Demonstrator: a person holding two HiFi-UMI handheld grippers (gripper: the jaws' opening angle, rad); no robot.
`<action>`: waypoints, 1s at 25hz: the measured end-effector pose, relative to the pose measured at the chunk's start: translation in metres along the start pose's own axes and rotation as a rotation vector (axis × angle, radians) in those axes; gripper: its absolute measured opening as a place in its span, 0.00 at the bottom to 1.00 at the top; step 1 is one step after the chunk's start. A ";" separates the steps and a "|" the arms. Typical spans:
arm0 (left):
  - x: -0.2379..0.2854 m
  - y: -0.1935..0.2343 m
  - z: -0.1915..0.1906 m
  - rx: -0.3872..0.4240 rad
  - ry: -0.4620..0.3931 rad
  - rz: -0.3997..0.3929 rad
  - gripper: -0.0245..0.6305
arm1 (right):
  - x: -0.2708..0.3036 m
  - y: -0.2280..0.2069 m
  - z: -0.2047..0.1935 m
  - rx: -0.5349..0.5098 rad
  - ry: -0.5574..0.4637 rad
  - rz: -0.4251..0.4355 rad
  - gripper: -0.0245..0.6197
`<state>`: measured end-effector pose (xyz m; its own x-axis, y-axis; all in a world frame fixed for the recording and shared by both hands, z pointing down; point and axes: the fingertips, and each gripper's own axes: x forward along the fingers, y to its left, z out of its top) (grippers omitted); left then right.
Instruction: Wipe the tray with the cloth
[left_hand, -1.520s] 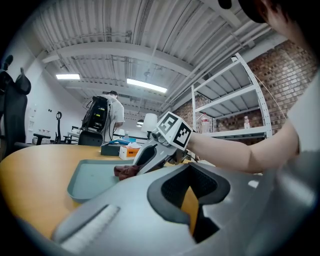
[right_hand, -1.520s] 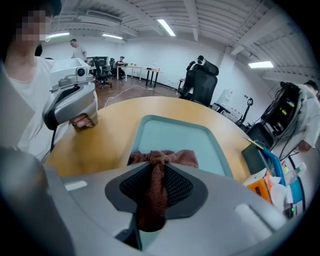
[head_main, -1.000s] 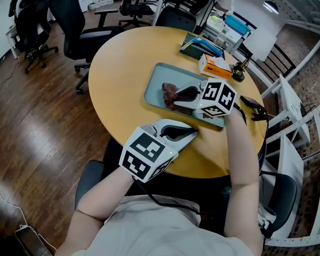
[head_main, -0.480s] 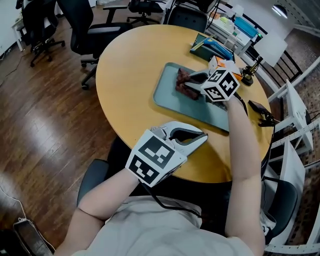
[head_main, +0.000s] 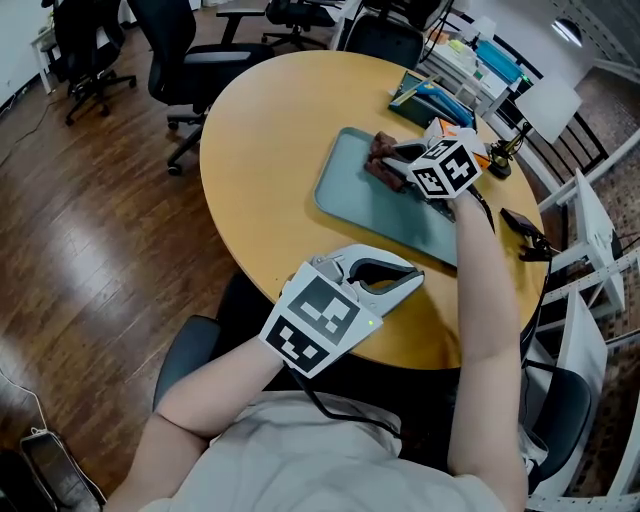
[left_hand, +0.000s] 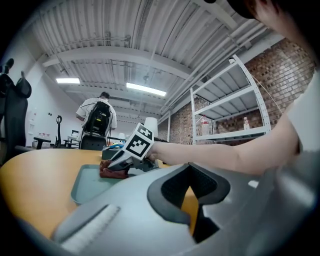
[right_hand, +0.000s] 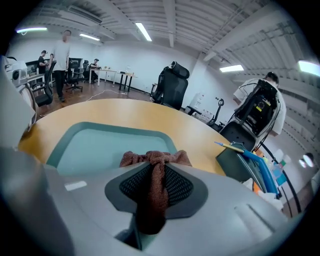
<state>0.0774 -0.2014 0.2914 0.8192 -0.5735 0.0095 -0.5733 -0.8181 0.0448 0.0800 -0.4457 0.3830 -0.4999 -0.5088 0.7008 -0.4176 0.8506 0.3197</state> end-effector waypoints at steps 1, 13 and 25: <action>-0.001 0.001 0.000 -0.002 -0.002 0.003 0.04 | 0.003 0.002 0.004 -0.011 0.000 0.002 0.16; -0.004 0.002 0.003 0.004 -0.011 0.035 0.04 | 0.032 0.020 0.044 -0.079 -0.054 -0.008 0.16; -0.006 -0.005 0.002 0.004 -0.013 0.019 0.04 | -0.002 0.112 0.050 -0.237 -0.038 0.219 0.16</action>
<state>0.0755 -0.1944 0.2888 0.8081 -0.5891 -0.0022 -0.5885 -0.8075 0.0405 -0.0041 -0.3567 0.3854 -0.5880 -0.3111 0.7467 -0.1106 0.9453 0.3068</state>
